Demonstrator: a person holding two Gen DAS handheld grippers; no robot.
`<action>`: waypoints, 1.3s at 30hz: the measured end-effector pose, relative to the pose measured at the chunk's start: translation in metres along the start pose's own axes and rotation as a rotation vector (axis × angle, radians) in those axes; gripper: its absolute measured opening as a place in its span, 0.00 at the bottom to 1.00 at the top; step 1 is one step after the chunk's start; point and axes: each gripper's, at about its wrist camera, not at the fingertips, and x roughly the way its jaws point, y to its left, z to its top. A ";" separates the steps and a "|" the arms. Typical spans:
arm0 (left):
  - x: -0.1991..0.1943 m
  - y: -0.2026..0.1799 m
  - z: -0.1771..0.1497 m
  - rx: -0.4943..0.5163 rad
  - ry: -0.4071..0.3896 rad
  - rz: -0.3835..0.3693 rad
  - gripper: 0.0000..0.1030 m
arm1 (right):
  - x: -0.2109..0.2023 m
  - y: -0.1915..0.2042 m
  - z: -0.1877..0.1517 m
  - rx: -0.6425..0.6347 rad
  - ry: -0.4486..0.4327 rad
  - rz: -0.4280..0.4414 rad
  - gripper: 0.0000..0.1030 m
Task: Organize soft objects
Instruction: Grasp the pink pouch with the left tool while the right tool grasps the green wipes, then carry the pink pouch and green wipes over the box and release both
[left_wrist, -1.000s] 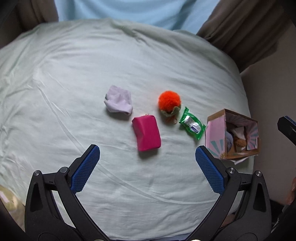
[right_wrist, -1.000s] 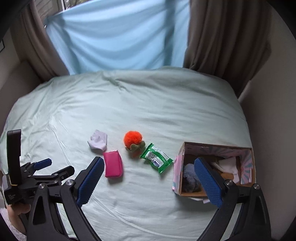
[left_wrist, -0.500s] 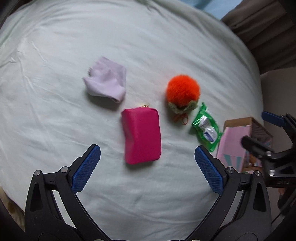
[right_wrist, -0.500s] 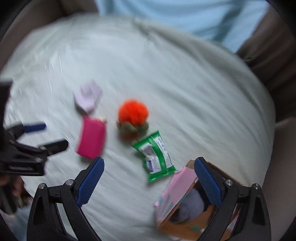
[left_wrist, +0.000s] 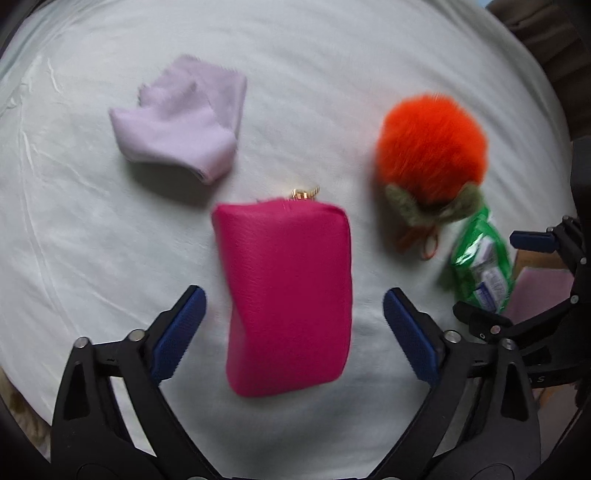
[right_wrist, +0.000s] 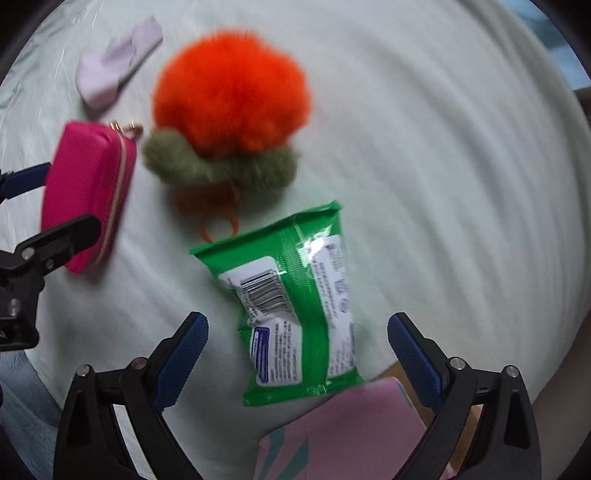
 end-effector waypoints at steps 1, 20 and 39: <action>0.005 -0.002 -0.001 0.003 0.010 0.007 0.88 | 0.005 0.000 0.001 -0.005 0.015 0.006 0.93; -0.020 0.000 -0.012 0.010 -0.058 -0.009 0.38 | -0.019 -0.032 -0.014 0.175 -0.102 0.109 0.31; -0.208 -0.005 -0.063 0.264 -0.301 -0.077 0.38 | -0.178 0.025 -0.134 0.494 -0.433 0.142 0.31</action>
